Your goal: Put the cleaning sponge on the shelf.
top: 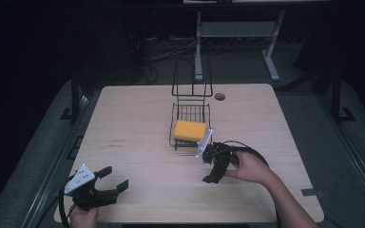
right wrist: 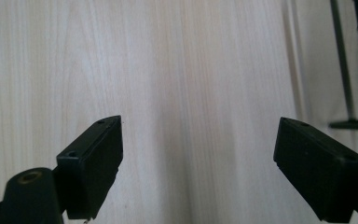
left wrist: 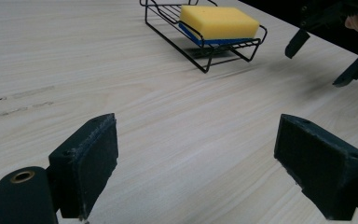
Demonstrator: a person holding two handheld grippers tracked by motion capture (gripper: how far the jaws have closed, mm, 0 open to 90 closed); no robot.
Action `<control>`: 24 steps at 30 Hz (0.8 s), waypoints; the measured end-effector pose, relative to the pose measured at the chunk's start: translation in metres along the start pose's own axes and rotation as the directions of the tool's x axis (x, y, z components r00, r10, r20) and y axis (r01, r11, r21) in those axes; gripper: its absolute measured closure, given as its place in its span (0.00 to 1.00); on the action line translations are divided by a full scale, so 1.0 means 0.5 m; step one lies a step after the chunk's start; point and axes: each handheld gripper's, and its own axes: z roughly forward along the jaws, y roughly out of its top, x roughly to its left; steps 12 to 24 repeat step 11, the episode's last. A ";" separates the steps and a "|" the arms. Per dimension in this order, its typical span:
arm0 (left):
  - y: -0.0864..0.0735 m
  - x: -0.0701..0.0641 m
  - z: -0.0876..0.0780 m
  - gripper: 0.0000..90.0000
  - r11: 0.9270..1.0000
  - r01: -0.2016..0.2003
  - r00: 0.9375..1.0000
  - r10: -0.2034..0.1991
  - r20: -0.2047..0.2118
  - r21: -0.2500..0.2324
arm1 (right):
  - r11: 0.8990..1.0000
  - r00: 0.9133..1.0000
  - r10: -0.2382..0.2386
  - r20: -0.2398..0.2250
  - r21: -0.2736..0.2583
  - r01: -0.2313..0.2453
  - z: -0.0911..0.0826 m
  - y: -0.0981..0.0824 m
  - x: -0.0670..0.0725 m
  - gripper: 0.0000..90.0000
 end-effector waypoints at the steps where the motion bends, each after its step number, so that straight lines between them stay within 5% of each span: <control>1: 0.000 0.000 0.000 0.14 1.000 -0.001 1.000 0.001 0.000 0.001 | 1.000 1.000 0.008 0.002 -0.002 -0.008 -0.001 -0.005 0.003 0.17; 11: 0.001 -0.001 0.003 0.14 1.000 -0.003 1.000 0.003 0.000 0.005 | 0.999 0.999 0.028 0.034 -0.022 -0.027 -0.003 -0.052 0.033 0.17; 24: 0.001 -0.001 0.003 0.14 1.000 -0.003 1.000 0.003 0.000 0.005 | 0.999 0.999 0.028 0.034 -0.022 -0.027 -0.003 -0.052 0.033 0.17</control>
